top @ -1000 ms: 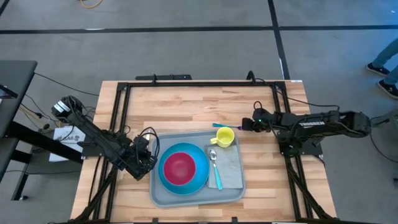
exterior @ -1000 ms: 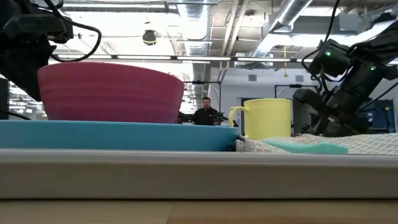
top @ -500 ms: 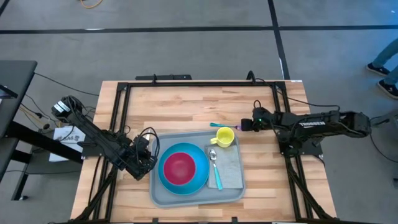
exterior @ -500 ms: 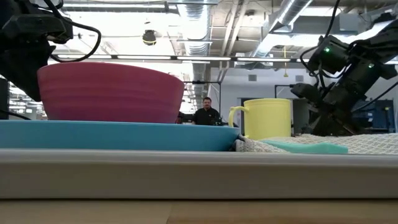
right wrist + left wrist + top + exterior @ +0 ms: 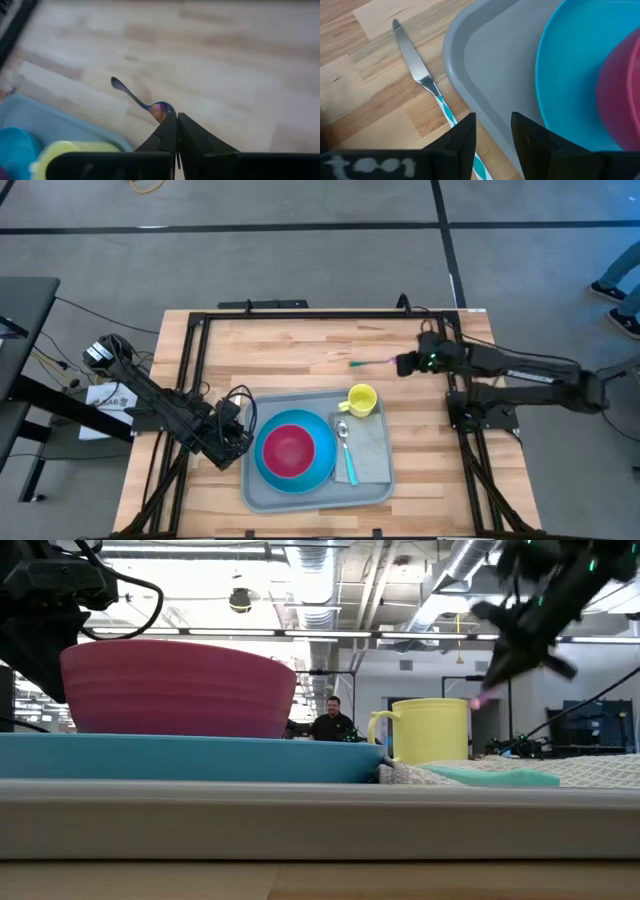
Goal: Set up tray
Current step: Put the blue fork on the gray napkin on the gray tray to the right of the light blue spoon
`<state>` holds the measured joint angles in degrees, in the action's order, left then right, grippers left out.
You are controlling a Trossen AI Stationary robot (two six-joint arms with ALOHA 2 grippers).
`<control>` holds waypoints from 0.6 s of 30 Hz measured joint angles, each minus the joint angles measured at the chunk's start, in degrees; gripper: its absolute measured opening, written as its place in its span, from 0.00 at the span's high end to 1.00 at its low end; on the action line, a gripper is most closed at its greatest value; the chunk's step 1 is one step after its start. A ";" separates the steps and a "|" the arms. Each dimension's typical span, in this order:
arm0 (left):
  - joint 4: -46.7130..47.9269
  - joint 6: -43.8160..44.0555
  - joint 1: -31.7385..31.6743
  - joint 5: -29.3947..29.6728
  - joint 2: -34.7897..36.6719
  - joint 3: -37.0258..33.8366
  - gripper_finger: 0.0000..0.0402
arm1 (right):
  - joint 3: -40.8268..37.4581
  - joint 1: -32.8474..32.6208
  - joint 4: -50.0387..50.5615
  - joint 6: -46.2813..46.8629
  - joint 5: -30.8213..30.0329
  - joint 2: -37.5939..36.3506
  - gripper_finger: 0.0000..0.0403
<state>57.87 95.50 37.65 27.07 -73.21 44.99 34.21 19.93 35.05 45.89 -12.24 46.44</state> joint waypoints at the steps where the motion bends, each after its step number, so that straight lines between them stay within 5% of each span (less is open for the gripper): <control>1: -0.03 0.00 0.00 0.02 0.00 0.00 0.72 | 2.21 -0.42 2.59 -0.67 -1.28 -0.84 1.00; 8: -0.63 0.00 0.00 0.02 0.00 0.00 0.72 | 13.50 -6.63 10.72 -6.11 -6.18 -4.91 1.00; 18: -1.65 0.00 -0.02 0.05 0.00 0.00 0.72 | 18.54 -22.49 15.35 -9.90 8.01 -6.46 1.00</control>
<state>56.23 95.50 37.63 27.12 -73.21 44.99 52.75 -2.56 50.39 35.99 -4.23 39.98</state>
